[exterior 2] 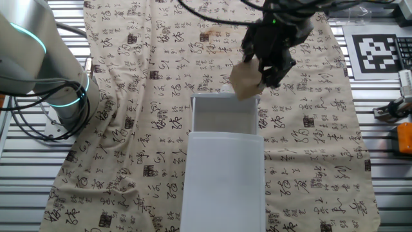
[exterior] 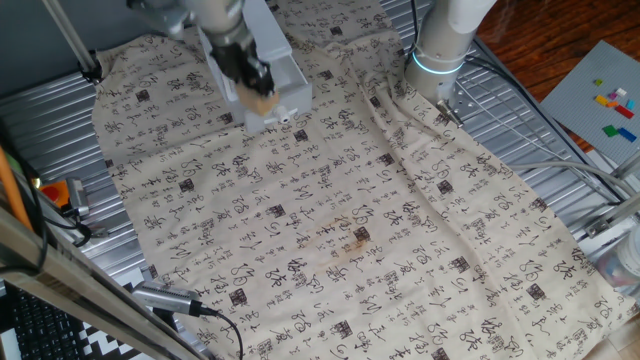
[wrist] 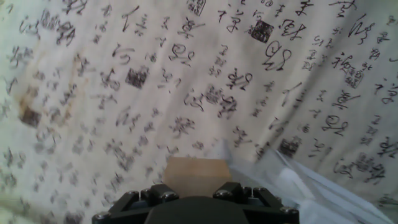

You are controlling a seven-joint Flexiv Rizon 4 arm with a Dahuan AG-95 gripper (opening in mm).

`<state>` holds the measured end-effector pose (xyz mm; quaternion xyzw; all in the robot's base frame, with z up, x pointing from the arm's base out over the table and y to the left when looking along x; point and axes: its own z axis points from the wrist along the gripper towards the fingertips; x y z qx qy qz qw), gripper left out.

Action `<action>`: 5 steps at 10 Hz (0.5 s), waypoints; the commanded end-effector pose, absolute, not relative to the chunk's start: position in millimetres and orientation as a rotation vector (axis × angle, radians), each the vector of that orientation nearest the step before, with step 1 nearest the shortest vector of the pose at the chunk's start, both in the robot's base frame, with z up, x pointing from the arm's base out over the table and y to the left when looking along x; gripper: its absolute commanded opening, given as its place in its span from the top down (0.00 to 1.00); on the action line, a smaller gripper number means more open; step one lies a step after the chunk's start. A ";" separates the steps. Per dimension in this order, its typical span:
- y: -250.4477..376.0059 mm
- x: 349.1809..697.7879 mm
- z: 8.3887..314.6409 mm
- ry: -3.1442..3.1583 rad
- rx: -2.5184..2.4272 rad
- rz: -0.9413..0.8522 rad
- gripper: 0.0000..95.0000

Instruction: Put things in the drawer

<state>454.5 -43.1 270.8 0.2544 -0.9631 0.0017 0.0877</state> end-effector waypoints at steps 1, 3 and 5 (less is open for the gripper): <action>-64.8 443.9 273.9 -2.856 0.794 0.009 1.00; -76.4 441.2 265.2 -2.860 0.791 -0.001 1.00; -79.4 444.2 259.1 -2.865 0.777 0.001 1.00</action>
